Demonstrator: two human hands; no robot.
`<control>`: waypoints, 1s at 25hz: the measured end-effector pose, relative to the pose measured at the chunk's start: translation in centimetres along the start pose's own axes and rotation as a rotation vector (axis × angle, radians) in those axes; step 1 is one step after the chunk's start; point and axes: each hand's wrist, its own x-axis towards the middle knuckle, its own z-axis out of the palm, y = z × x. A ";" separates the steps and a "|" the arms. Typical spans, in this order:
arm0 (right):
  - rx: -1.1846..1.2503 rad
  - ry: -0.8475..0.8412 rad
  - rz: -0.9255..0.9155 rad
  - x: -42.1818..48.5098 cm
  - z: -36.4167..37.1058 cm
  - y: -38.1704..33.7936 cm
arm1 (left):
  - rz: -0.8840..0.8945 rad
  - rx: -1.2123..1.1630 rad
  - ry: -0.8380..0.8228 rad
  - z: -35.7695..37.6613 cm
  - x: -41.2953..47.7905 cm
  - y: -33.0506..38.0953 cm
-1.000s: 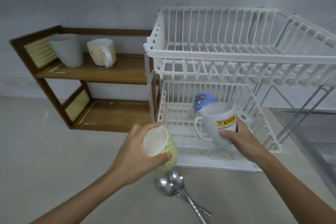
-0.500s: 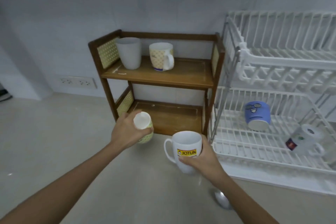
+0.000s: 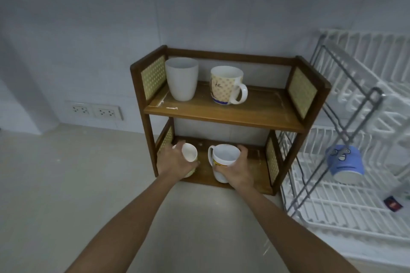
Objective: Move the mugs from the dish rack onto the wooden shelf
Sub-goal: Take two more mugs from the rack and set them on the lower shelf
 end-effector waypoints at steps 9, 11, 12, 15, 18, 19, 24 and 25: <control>-0.030 0.096 0.030 4.2 5.0 0.9 | -0.019 0.059 -0.020 3.5 3.8 -0.7; -0.042 0.108 0.017 4.4 5.4 1.1 | -0.020 0.085 -0.027 3.9 4.3 -1.0; -0.051 0.107 0.013 4.4 5.6 1.2 | -0.029 0.081 -0.032 4.0 4.6 -1.1; -0.066 0.079 -0.009 4.4 5.5 1.3 | -0.055 0.036 -0.065 4.3 5.2 -1.4; -0.080 0.005 -0.025 4.3 4.7 1.2 | -0.051 0.019 -0.109 4.1 5.1 -1.3; -0.075 -0.027 -0.028 4.1 4.3 1.2 | -0.044 0.024 -0.114 3.9 4.7 -1.3; -0.010 -0.133 -0.080 0.4 1.3 0.8 | 0.089 0.042 -0.051 3.3 -0.2 -0.6; -0.040 -0.137 -0.118 -0.9 0.5 0.8 | 0.145 0.024 -0.038 3.1 -1.6 -0.3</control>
